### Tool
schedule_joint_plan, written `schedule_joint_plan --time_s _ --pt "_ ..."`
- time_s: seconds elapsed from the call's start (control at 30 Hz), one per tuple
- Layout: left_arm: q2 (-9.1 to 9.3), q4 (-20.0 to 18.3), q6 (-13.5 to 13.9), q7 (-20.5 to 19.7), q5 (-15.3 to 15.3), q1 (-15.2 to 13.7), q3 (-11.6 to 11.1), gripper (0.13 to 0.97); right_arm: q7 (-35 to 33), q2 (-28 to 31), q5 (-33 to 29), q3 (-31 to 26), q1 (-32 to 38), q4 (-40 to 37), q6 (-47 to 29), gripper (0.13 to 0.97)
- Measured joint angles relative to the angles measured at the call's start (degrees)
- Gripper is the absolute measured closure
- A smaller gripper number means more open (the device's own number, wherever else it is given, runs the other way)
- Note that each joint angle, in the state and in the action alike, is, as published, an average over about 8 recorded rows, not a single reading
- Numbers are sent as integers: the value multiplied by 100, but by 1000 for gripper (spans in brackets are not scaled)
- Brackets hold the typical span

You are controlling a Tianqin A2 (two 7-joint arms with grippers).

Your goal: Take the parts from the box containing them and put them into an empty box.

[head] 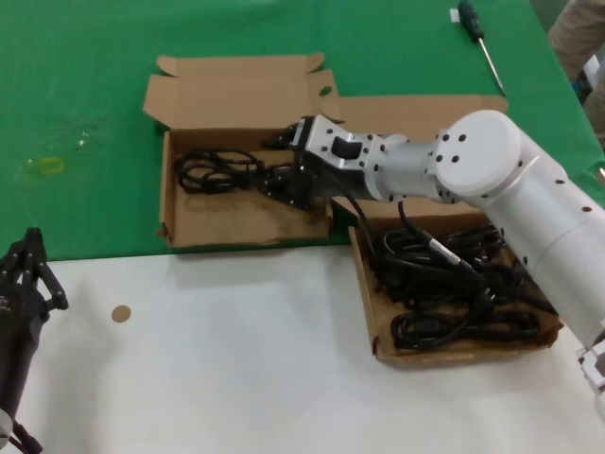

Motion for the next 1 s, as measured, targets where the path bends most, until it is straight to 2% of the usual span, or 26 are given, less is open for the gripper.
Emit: schedule_joint_plan --time_s 0.17,0.3,0.57,0.6,0.87,1.0 --pt "0 0 0 0 0 0 0 945 63 53 3 14 -17 76 -9 699" --pt "0 0 0 0 0 0 0 945 193 146 -17 33 -48 253 -34 699" --pt "0 0 0 0 0 0 0 945 396 340 -37 98 -111 590 -68 512" --pt "0 0 0 0 0 0 0 945 403 349 -35 104 -115 606 -67 512" --pt "0 0 0 0 0 0 0 925 411 363 -10 130 -163 655 -40 314" --pt "0 0 0 0 0 0 0 914 404 372 68 202 -310 765 56 266"
